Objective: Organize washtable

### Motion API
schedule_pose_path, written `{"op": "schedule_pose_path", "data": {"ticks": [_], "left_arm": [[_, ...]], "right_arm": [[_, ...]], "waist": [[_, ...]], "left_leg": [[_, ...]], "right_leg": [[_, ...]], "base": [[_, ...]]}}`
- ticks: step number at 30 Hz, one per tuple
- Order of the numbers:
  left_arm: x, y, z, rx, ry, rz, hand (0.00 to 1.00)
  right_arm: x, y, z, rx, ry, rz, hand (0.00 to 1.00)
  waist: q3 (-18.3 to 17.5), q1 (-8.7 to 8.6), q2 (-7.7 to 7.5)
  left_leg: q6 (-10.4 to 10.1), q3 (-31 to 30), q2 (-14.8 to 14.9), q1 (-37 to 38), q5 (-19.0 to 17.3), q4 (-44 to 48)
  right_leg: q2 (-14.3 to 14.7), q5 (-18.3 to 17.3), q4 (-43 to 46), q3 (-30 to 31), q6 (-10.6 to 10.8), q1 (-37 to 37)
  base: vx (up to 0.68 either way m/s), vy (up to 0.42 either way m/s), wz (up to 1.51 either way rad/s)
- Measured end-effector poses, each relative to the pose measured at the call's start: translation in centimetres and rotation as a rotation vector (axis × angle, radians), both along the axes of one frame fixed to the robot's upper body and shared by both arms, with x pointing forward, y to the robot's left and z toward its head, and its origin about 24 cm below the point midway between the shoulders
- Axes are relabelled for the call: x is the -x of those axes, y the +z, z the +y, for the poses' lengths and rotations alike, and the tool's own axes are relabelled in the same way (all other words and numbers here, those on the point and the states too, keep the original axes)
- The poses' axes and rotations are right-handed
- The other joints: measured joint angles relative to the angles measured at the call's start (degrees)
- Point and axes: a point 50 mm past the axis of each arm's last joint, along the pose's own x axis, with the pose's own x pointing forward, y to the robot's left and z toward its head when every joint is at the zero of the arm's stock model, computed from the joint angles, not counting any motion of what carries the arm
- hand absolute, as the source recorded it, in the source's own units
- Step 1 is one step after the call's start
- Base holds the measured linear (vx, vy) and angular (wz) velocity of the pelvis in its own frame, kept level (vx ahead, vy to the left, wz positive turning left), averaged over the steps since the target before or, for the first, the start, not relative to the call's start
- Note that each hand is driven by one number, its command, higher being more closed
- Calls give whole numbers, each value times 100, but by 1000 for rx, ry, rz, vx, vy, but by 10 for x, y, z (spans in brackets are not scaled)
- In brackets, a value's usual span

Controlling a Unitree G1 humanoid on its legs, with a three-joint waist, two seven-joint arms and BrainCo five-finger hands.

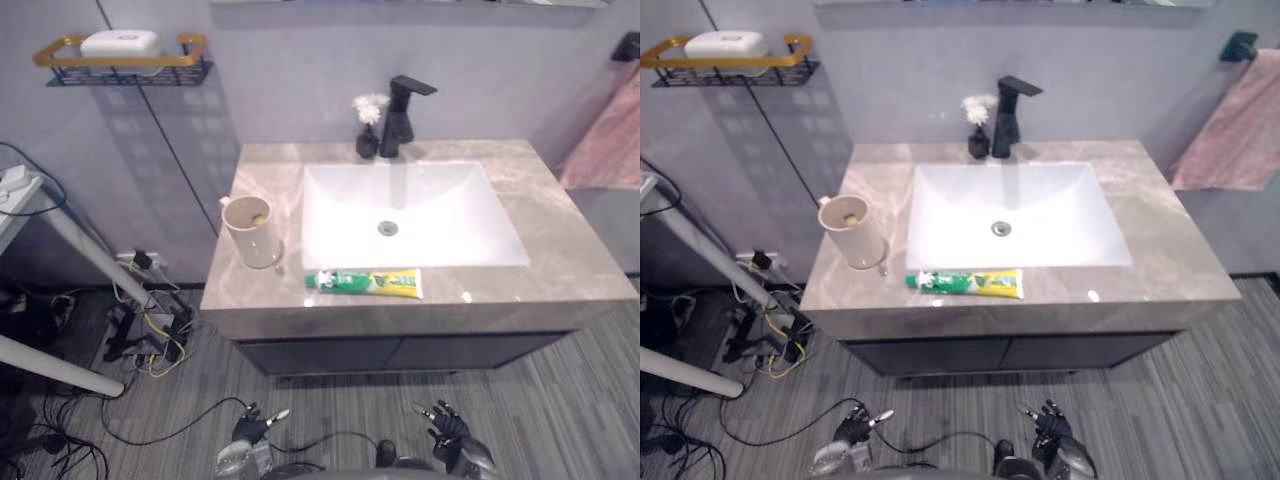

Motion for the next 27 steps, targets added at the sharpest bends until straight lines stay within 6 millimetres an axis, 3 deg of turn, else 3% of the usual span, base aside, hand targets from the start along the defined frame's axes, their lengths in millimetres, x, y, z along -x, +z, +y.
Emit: {"op": "schedule_pose_path", "data": {"ticks": [1,2,4,7,9,11,17,21,23,27], "left_arm": [[11,-3,2,-3,2,31,0],[10,-2,8,-17,4,33,0],[10,-2,10,-17,20,36,0],[5,-1,9,-16,15,28,0],[4,-1,10,-24,-8,30,0],[3,-1,12,-32,-20,31,0],[-7,1,1,-54,-115,23,0],[-12,3,1,-79,-128,5,0],[-13,4,1,-91,-140,-7,0],[-13,4,3,-102,-154,-4,0]], "right_arm": [[-1,0,5,-10,13,-3,0],[0,-1,9,-14,32,2,0],[0,-1,10,-11,51,4,0],[6,-3,9,-8,57,17,0],[5,-2,9,-10,61,12,0],[3,-2,8,-7,61,7,0],[9,-3,1,16,39,30,0],[16,-4,-3,33,25,52,0],[23,-6,-6,43,29,69,0],[32,-9,-9,46,25,109,0]], "waist": [[-49,-17,-52],[-49,-11,-135],[11,-8,-164],[92,-10,-62],[94,-18,-39],[87,-24,-49],[-59,-190,38],[-251,-186,128],[-362,-186,192],[-377,-191,163]], "left_leg": [[-3,-63,-32,-36,-3,110],[-6,-137,-109,-96,-15,295],[-43,-214,-174,-194,-57,639],[-152,-150,-161,-546,-149,1793],[-166,191,-65,-759,-157,2244],[-167,190,-83,-726,-158,2212],[-160,89,-220,-151,-148,675],[-157,119,-293,-35,-138,612],[-156,130,-356,-33,-137,542],[-155,159,-430,-76,-137,542]], "right_leg": [[27,90,-217,-8,3,165],[-42,90,-328,-16,1,282],[-114,90,-329,-59,-1,400],[-187,-14,-93,-239,-156,614],[-286,-68,85,-244,-143,591],[-324,-74,82,-246,-136,588],[-338,-35,-34,-296,-77,405],[-375,-28,-75,-285,-74,502],[-397,48,-189,-261,36,527],[-440,88,-342,-216,-20,517]], "base": [[155,92,20],[189,119,32],[110,110,39],[66,121,35],[32,133,1],[49,106,-13],[78,31,6],[33,28,-10],[9,49,-12],[8,30,-11]]}}
